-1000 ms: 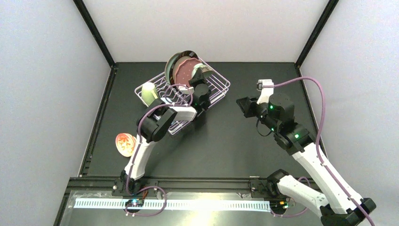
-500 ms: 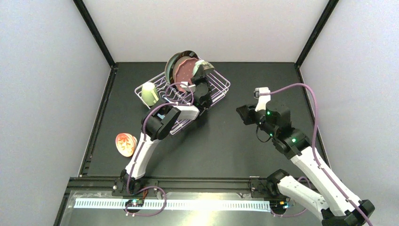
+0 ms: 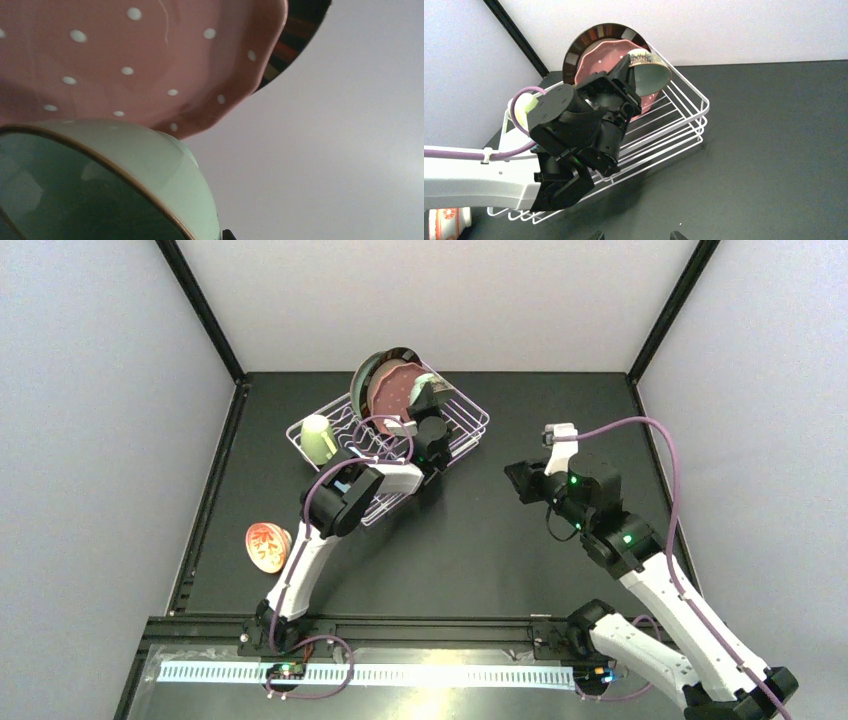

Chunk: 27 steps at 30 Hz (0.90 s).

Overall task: Load the mixed dishes into the dish rack
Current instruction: Place the upside down bowl on the dish rack.

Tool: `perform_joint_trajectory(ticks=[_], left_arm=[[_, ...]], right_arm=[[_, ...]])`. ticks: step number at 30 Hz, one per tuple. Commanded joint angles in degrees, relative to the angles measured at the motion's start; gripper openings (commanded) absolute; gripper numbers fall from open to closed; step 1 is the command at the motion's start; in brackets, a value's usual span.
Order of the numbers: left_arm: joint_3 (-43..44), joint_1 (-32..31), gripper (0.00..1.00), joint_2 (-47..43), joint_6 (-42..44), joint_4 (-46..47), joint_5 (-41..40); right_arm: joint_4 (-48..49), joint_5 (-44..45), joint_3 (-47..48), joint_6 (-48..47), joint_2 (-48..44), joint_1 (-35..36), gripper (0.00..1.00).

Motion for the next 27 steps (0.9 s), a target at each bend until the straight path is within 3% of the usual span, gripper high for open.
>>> perform_joint_trajectory(ticks=[1, 27], left_arm=[[-0.05, 1.56, 0.01, -2.54, -2.38, -3.55, -2.80], [3.71, 7.40, 0.01, -6.77, -7.70, -21.34, 0.47]], right_arm=[[-0.76, 1.69, 3.42, -0.73, 0.99, -0.20, 0.74], [1.53, 3.60, 14.15, 0.94, 12.27, -0.24, 0.77]])
